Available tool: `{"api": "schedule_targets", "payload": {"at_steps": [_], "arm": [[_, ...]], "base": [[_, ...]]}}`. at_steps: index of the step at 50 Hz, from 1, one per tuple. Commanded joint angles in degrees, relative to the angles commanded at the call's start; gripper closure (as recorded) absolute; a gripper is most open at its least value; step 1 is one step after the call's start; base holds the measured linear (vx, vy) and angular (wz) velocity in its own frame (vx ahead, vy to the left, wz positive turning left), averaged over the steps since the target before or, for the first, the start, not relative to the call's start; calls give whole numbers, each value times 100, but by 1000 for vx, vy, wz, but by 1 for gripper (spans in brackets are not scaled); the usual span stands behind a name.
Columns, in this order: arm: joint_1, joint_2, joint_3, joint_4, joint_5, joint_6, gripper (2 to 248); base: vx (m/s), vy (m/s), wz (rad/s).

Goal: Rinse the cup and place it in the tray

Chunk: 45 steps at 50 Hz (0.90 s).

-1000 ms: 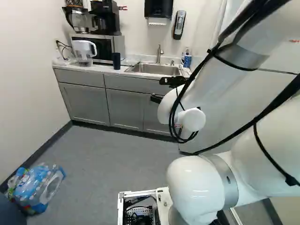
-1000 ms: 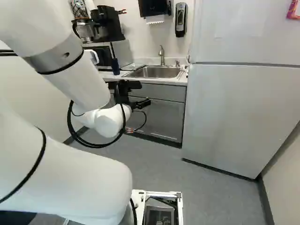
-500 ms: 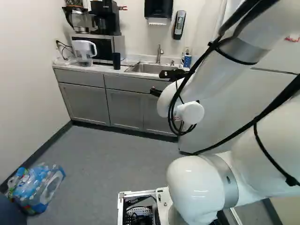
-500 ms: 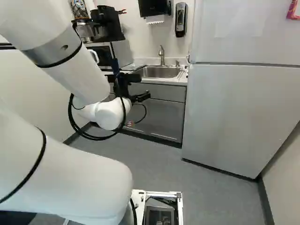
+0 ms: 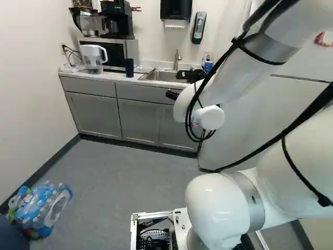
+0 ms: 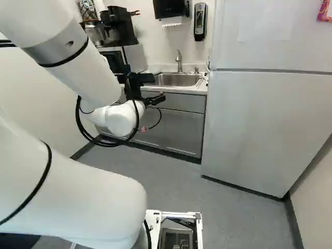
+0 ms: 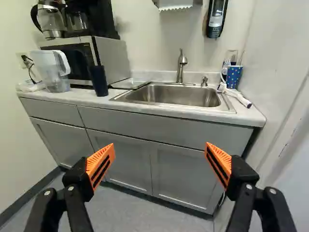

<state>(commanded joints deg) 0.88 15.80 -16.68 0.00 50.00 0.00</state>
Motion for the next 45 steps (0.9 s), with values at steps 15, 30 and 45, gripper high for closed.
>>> {"api": "schedule_targets", "payload": {"at_steps": [15, 30, 45], "arm": [[34, -32, -227, 0, 0, 0, 3], [66, -79, -464, 0, 0, 0, 3], [70, -108, -683, 0, -15, 0, 3]], "base": [[0, 0, 0], [0, 0, 0], [0, 0, 0]]}}
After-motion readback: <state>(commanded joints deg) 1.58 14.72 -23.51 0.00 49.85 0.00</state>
